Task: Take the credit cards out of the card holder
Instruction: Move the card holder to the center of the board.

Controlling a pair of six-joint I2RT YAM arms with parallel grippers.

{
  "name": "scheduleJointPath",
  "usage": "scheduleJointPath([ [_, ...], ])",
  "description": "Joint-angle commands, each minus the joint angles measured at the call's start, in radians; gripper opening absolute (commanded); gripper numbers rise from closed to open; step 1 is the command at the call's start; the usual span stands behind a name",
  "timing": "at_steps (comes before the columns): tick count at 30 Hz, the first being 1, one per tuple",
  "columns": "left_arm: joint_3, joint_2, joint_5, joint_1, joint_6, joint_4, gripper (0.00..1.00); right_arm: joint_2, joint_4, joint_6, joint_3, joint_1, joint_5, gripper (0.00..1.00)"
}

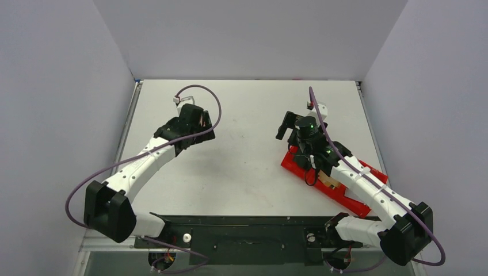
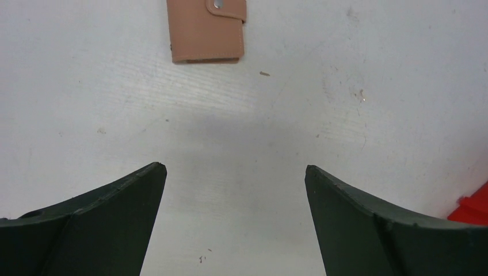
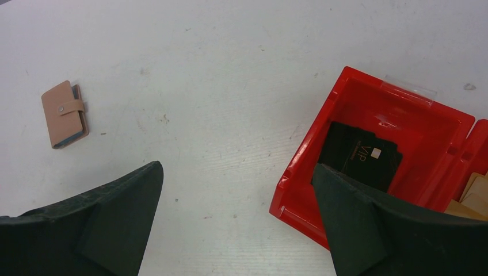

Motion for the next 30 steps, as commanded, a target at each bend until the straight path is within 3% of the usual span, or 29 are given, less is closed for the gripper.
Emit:
scheduleJointPath([
  [1, 0.114, 0.115, 0.004, 0.078, -0.024, 0.066, 0.90, 0.000, 0.010, -0.018, 0.036, -0.002, -0.027, 0.99],
  [9, 0.319, 0.446, 0.078, 0.194, -0.020, 0.136, 0.82, -0.003, -0.003, -0.024, 0.035, -0.004, -0.071, 0.97],
  [18, 0.474, 0.675, 0.089, 0.231, -0.005, 0.118, 0.54, -0.028, -0.019, -0.010, 0.006, -0.002, -0.091, 0.95],
  [30, 0.512, 0.793, 0.087, 0.259, -0.003, 0.117, 0.41, -0.038, -0.034, -0.008, -0.019, -0.003, -0.099, 0.95],
])
